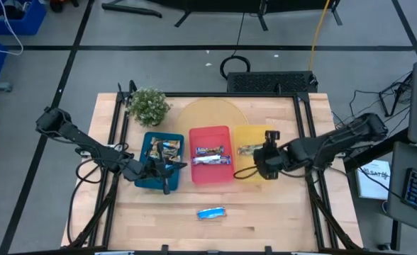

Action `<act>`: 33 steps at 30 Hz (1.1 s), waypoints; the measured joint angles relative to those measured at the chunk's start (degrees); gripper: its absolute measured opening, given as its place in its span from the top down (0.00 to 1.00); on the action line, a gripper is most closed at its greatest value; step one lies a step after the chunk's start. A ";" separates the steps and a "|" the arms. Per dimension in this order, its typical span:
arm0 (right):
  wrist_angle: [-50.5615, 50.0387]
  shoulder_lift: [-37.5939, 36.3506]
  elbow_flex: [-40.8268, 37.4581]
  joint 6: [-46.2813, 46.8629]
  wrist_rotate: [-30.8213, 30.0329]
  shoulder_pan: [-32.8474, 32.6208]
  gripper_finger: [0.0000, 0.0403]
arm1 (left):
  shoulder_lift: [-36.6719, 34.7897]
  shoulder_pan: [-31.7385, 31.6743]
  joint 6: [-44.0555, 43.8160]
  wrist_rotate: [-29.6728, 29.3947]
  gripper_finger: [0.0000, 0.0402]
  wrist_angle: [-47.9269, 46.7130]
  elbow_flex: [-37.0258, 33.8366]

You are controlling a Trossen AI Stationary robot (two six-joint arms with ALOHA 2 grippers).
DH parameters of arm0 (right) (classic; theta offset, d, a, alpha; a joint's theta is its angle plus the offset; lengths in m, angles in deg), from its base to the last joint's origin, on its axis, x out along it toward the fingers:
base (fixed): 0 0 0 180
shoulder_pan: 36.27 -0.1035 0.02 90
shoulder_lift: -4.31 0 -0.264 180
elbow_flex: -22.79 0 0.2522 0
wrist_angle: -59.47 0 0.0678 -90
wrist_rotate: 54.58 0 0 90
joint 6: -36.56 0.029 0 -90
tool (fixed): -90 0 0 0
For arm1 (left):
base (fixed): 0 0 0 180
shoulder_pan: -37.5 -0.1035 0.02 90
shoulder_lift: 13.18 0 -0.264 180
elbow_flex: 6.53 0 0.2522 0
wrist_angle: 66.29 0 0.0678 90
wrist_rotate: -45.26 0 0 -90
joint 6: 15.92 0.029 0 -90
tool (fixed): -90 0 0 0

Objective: Pick and place Granola Bars by type
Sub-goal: Put the red granola bar into the yellow bin

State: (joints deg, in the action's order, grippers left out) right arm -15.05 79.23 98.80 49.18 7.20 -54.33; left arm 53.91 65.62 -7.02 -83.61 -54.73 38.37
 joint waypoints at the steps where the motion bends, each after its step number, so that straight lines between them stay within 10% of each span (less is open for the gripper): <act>1: 2.64 -0.56 -2.83 -2.80 2.02 0.89 0.78 | -0.02 0.00 -0.24 -0.02 0.95 0.04 0.00; 10: 18.81 -1.34 -20.75 -7.84 9.37 7.66 0.79 | -0.02 0.00 -1.61 -0.02 0.95 -0.22 0.00; 33: 21.76 -1.36 -21.37 -3.72 15.06 10.23 0.66 | -0.02 0.28 -5.52 7.87 0.95 -2.19 0.00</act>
State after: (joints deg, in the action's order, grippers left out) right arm 6.71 77.87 77.43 45.46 22.25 -44.10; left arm 53.89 65.90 -12.54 -75.75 -56.92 38.37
